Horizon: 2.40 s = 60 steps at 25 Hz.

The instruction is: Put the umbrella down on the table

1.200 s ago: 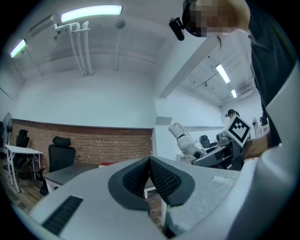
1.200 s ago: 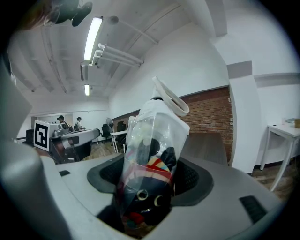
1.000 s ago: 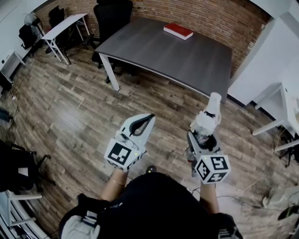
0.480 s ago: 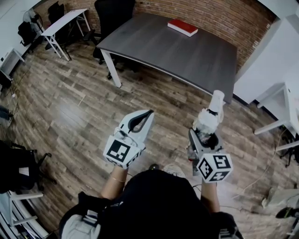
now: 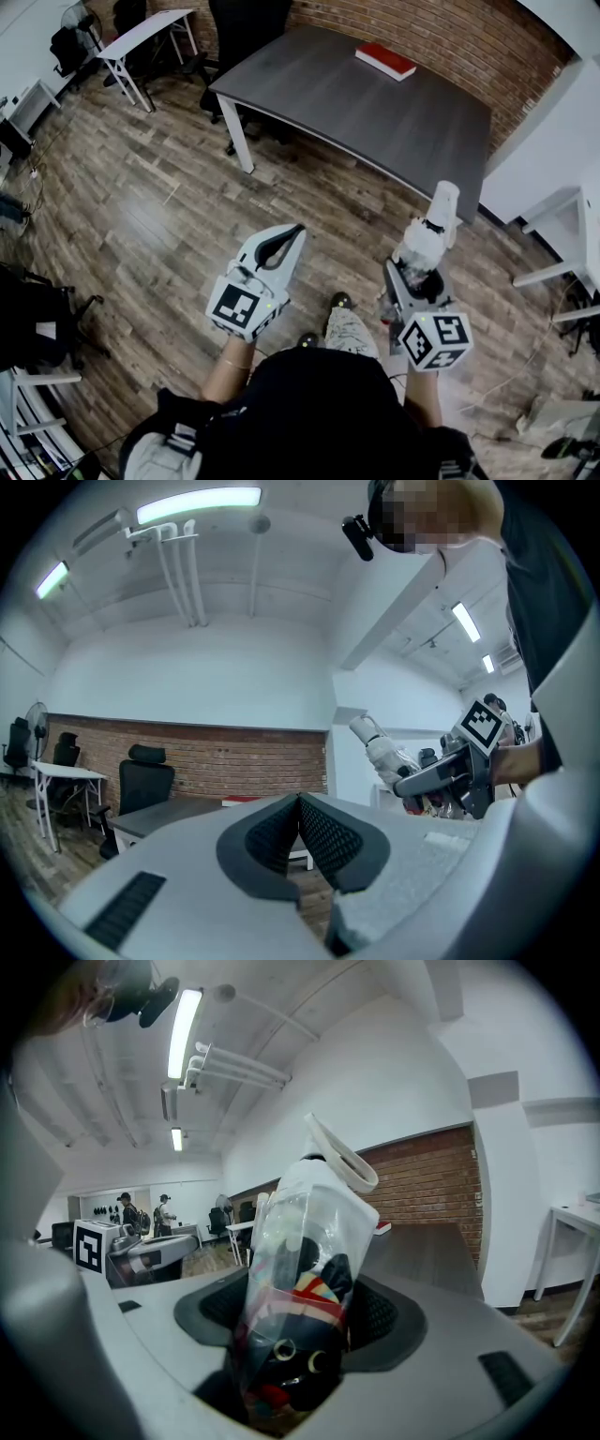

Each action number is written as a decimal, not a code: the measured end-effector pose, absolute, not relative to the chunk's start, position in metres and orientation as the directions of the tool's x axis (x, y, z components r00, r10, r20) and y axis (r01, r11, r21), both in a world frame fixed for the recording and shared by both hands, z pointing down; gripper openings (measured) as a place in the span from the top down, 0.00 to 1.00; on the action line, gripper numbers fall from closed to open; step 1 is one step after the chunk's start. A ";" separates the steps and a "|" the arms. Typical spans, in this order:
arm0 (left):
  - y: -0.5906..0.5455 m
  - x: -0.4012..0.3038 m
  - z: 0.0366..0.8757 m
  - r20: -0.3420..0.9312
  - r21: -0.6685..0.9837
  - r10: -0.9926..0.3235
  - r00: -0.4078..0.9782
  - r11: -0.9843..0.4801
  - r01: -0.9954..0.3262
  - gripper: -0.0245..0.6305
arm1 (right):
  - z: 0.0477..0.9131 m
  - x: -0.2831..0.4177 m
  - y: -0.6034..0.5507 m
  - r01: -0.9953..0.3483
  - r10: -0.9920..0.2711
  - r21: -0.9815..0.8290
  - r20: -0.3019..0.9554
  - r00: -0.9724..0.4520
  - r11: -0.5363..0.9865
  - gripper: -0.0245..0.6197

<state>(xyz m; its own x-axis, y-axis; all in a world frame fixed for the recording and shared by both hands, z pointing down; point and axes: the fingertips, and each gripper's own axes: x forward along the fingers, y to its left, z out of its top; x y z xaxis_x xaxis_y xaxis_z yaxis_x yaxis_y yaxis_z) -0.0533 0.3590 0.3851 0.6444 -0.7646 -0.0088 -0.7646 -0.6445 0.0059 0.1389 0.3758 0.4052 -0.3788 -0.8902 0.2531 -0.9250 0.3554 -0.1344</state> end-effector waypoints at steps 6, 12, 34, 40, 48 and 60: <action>0.331 -0.055 0.384 0.003 0.000 -0.786 0.618 -0.618 -0.786 0.96 | 0.411 0.139 0.336 -0.910 -0.873 -0.150 0.259 -0.413 0.386 0.51; 0.292 -0.059 0.384 0.008 -0.018 -0.823 0.567 -0.567 -0.823 0.96 | 0.420 0.141 0.286 -0.887 -0.847 -0.167 0.263 -0.461 0.431 0.51; 0.157 -0.062 0.370 0.027 -0.050 -0.928 0.371 -0.372 -0.927 0.96 | 0.422 0.136 0.109 -0.763 -0.714 -0.206 0.270 -0.646 0.612 0.51; 0.127 -0.056 0.374 0.056 -0.054 -0.944 0.325 -0.328 -0.943 0.96 | 0.429 0.141 0.077 -0.735 -0.679 -0.228 0.281 -0.678 0.639 0.51; 0.095 -0.026 0.374 0.066 -0.096 -0.942 0.330 -0.335 -0.937 0.96 | 0.439 0.143 0.043 -0.681 -0.625 -0.257 0.274 -0.732 0.685 0.51; 0.082 -0.010 0.378 0.062 -0.093 -0.933 0.354 -0.359 -0.929 0.96 | 0.451 0.151 0.029 -0.668 -0.610 -0.279 0.273 -0.744 0.690 0.51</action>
